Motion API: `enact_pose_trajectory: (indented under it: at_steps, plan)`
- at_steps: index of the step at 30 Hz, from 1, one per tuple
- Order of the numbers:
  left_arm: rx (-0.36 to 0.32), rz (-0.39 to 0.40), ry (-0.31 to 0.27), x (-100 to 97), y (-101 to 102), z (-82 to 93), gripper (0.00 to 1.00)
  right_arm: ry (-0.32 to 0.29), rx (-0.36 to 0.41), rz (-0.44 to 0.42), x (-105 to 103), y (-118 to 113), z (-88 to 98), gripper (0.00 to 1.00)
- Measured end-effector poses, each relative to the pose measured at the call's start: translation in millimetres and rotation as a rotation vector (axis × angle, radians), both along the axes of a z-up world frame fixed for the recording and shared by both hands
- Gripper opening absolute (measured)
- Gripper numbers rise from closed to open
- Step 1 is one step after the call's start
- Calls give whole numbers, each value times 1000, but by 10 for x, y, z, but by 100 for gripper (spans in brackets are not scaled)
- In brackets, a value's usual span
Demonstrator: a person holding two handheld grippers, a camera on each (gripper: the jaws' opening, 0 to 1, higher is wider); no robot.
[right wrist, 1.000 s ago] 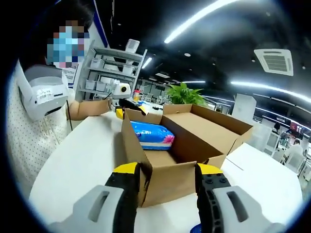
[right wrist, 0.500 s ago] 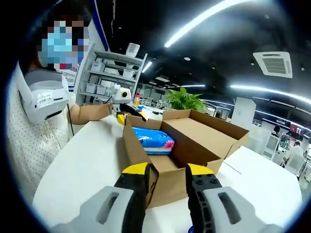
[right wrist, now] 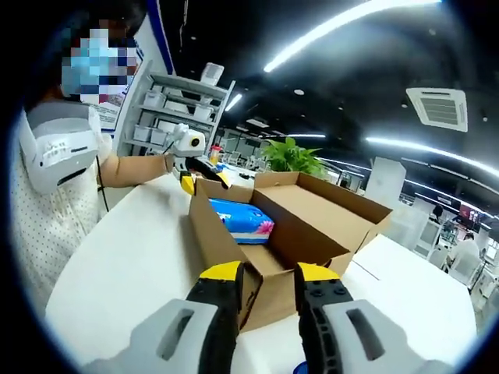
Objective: Operate the shoe box by opening the lid, removing the specified soft item, and placing it in the target area until the item is outside and the box remains undamaged.
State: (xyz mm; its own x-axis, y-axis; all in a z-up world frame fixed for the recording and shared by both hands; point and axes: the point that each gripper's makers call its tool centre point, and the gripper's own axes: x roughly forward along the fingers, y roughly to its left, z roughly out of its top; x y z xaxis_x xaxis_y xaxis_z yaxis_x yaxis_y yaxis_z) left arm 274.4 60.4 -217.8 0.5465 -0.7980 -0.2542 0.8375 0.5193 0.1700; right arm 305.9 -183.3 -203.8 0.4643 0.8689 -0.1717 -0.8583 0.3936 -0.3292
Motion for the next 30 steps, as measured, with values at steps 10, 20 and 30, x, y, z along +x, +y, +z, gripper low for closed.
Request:
enact_pose_trajectory:
  at_steps: [10,20,30]
  plan:
    - [34,84,-4,-16,14,-23,55,-25,0,-35,51,32,-15,28]
    - [72,163,2,-48,6,-11,55,-65,-20,-62,109,64,-17,35]
    - [70,226,1,-99,-18,31,55,-62,-4,-115,209,71,24,33]
